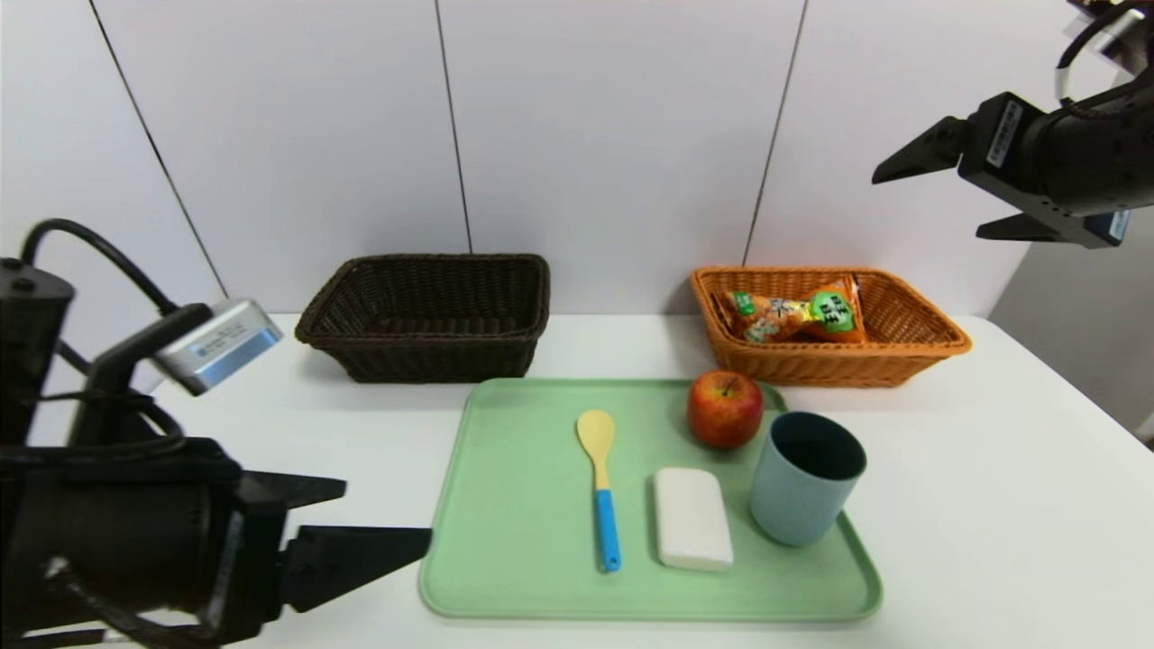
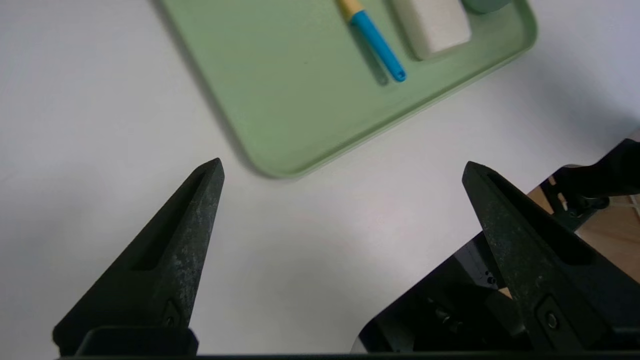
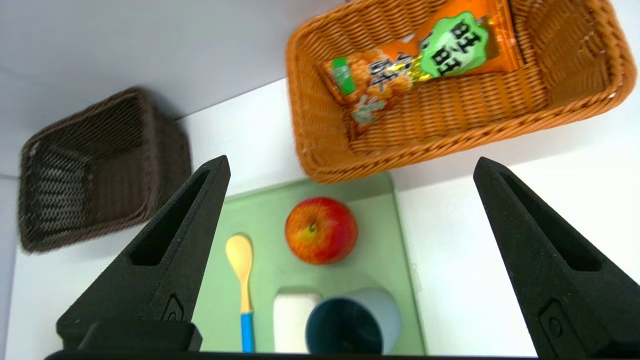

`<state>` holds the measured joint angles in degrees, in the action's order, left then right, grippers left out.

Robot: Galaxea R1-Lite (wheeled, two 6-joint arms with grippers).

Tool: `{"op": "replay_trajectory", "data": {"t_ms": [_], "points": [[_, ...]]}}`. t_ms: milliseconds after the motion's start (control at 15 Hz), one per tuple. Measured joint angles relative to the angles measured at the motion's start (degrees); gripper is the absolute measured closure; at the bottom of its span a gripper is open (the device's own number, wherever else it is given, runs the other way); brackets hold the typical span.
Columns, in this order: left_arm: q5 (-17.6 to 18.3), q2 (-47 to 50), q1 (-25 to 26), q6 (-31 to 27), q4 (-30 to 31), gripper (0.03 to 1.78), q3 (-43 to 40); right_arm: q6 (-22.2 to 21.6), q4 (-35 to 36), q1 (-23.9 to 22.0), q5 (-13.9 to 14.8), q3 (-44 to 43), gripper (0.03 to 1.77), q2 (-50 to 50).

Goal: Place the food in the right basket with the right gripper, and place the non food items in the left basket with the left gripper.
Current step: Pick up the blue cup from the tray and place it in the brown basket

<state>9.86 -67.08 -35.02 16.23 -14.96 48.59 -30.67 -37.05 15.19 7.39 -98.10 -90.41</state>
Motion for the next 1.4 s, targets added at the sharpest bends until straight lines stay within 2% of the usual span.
{"op": "replay_trajectory", "data": {"t_ms": [200, 400, 467, 600, 933, 1067, 1200, 1400], "points": [[4.8, -8.9, -3.5, -0.2, 27.7, 0.12, -10.8, 0.2, 2.3, 0.6, 0.1, 6.2, 0.11, 6.5], [7.1, -20.0, -7.2, -0.3, 53.0, 0.12, -16.7, -0.1, 2.3, 0.0, 0.3, 10.3, 0.11, 11.2], [7.3, -23.5, -9.3, -0.4, 60.6, 0.12, -17.4, -0.2, 2.3, -0.4, 0.3, 11.4, 0.11, 12.4], [6.9, -29.0, -13.2, -1.3, 70.0, 0.12, -16.9, -0.3, 2.3, -1.2, 0.2, 13.0, 0.11, 14.5], [4.0, -39.8, -19.3, -6.0, 80.6, 0.12, -13.9, 0.0, 2.4, -2.0, 0.3, 15.1, 0.10, 17.7], [2.6, -43.1, -21.0, -9.3, 81.8, 0.12, -11.7, 2.2, 3.8, -2.0, 0.1, 17.8, 0.10, 19.2], [2.4, -45.5, -21.6, -10.6, 81.6, 0.12, -10.0, 8.2, 8.8, -2.1, 0.0, 22.3, 0.10, 20.7], [1.0, -47.7, -22.0, -12.8, 79.4, 0.12, -7.6, 19.9, 23.7, -3.4, -0.1, 31.3, 0.10, 22.7]]}}
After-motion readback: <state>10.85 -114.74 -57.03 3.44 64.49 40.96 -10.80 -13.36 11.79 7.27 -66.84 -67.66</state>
